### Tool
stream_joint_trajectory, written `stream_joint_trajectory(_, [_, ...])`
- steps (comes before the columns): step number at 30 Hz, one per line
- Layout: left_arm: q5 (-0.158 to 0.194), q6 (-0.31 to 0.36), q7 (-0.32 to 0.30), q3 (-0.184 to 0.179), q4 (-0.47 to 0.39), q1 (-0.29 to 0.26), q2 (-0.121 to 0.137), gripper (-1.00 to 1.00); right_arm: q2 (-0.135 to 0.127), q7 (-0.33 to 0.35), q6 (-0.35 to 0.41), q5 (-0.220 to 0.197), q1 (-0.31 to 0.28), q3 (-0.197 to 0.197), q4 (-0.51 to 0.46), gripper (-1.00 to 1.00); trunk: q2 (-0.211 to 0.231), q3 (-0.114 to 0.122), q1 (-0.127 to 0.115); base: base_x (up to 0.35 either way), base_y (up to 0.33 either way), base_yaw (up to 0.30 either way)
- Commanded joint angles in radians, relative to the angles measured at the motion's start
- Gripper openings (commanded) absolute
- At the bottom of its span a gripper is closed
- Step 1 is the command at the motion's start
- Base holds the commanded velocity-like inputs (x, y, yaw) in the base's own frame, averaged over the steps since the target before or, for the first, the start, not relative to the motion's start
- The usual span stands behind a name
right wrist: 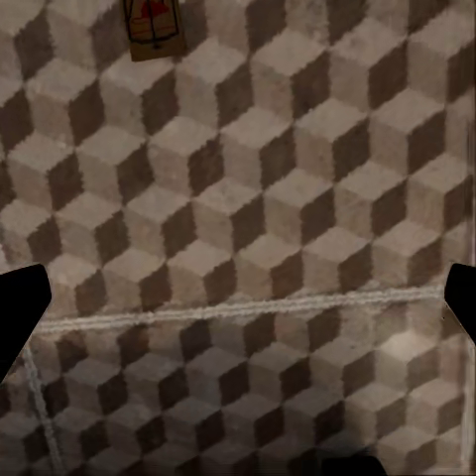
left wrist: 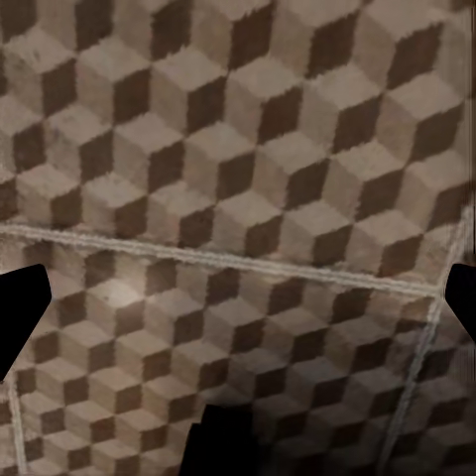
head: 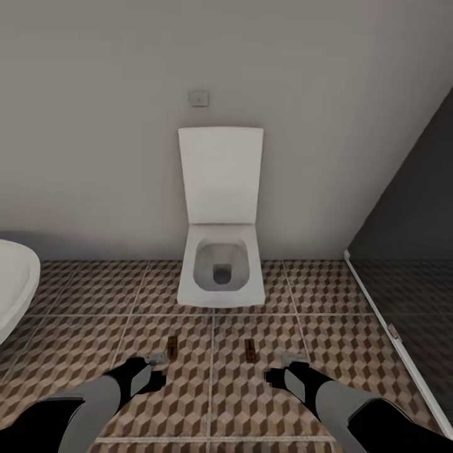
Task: Take the four mousetraps from the cabinet in the bathroom and place them on the bathroom floor. Make sure all four end up on the same floor surface, and ensure that at least two of them are either under or directly next to the same bathroom sink.
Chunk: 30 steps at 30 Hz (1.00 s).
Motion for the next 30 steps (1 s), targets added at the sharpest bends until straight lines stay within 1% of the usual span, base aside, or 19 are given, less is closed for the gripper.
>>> stream_joint_trajectory(1, [0.011, 0.001, 0.005, 0.001, 0.002, -0.001, 0.002, 1.00, -0.003, -0.004, 0.007, -0.008, 0.000, 0.008, 0.000, 1.00, 0.007, 0.004, -0.004, 0.000, 0.000, -0.163])
stream_joint_trajectory(11, [0.011, 0.002, 0.005, 0.001, 0.005, 0.000, 0.025, 1.00, -0.030, -0.003, 0.016, -0.008, 0.001, 0.009, 0.001, 1.00, 0.077, 0.049, -0.042, 0.000, 0.000, -0.149])
stream_joint_trajectory(18, [0.012, 0.002, 0.004, 0.001, 0.004, 0.000, 0.039, 1.00, -0.038, -0.002, 0.017, -0.008, 0.002, 0.009, 0.001, 1.00, 0.126, 0.081, -0.069, 0.000, 0.000, -0.110])
stream_joint_trajectory(21, [0.015, 0.002, 0.004, 0.002, 0.004, 0.000, 0.049, 1.00, -0.039, -0.002, 0.017, -0.008, 0.002, 0.009, 0.001, 1.00, 0.147, 0.095, -0.081, 0.000, 0.000, -0.095])
stream_joint_trajectory(24, [0.024, 0.003, 0.002, 0.004, 0.004, 0.000, 0.062, 1.00, -0.040, -0.001, 0.017, -0.007, 0.002, 0.011, 0.001, 1.00, 0.168, 0.109, -0.092, 0.000, 0.000, -0.085])
stream_joint_trajectory(30, [0.048, 0.003, 0.002, 0.005, 0.005, 0.000, 0.071, 1.00, -0.040, -0.001, 0.017, -0.006, 0.002, 0.013, 0.001, 1.00, 0.210, 0.132, -0.115, 0.000, 0.000, -0.034])
